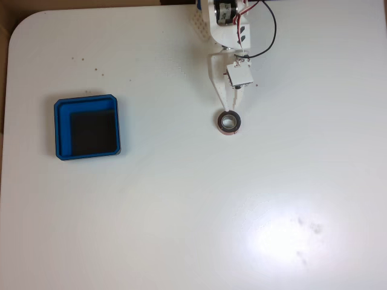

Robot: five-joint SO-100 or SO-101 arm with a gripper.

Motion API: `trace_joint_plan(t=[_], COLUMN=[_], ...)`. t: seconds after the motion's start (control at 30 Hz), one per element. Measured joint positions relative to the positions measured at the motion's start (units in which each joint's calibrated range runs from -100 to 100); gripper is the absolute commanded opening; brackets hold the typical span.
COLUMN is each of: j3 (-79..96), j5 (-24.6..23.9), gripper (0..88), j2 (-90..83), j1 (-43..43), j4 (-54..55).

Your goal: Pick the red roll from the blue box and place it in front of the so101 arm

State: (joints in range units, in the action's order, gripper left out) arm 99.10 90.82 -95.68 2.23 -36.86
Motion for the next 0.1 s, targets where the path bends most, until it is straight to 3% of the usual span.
trace_joint_plan(t=[0.1], j3=[0.00], j5=[0.00], gripper=[0.7], j2=[0.00], j1=[0.00], j4=[0.00])
